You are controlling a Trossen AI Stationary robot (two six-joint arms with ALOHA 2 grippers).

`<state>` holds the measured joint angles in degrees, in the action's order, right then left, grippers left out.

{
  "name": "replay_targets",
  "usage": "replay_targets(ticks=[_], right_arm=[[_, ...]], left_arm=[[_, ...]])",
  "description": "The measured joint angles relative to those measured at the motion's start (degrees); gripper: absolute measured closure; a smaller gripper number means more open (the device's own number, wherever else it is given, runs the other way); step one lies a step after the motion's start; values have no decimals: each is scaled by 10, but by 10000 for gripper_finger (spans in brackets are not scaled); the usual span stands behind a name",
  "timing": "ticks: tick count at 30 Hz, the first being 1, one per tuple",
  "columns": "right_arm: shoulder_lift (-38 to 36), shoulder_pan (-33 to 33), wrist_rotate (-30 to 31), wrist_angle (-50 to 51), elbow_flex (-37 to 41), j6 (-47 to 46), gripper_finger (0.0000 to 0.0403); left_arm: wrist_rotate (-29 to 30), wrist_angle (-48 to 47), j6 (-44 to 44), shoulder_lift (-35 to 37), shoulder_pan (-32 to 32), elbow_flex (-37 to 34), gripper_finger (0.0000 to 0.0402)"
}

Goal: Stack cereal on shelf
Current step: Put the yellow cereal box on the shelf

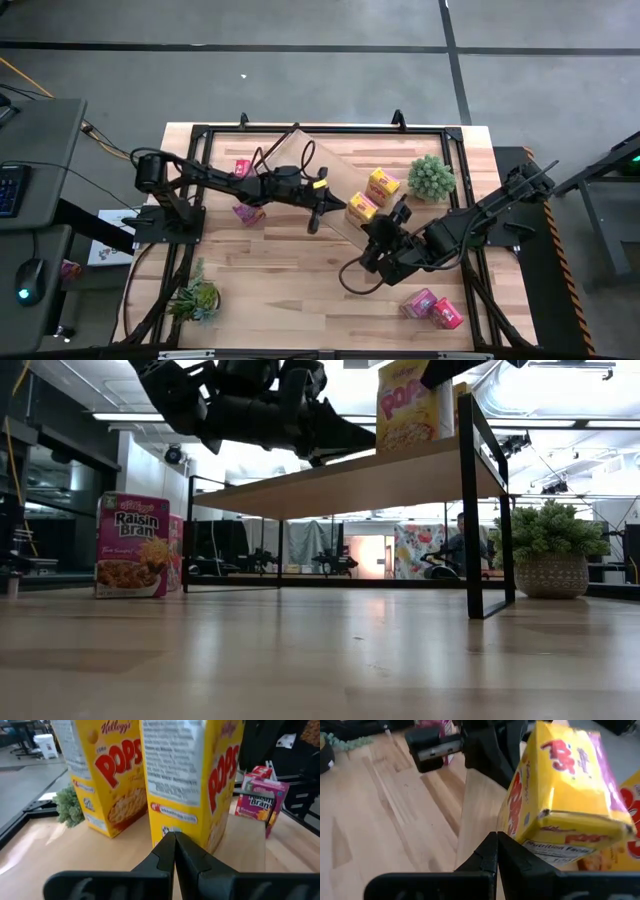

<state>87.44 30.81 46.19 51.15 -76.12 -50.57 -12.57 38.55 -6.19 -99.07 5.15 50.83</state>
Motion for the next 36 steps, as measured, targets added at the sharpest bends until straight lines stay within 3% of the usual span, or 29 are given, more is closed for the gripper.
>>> replay_targets(ticks=[5,16,30,36], right_arm=[[0,0,-19,5,0,-11,403],[3,0,8,6,0,-19,403],[4,0,9,89,0,-19,403],[4,-2,38,94,1,-20,403]], left_arm=[[11,24,2,-14,-5,1,402],[13,23,6,-76,-3,60,401],[12,-34,0,-59,17,66,401],[12,-34,-14,-59,29,66,401]])
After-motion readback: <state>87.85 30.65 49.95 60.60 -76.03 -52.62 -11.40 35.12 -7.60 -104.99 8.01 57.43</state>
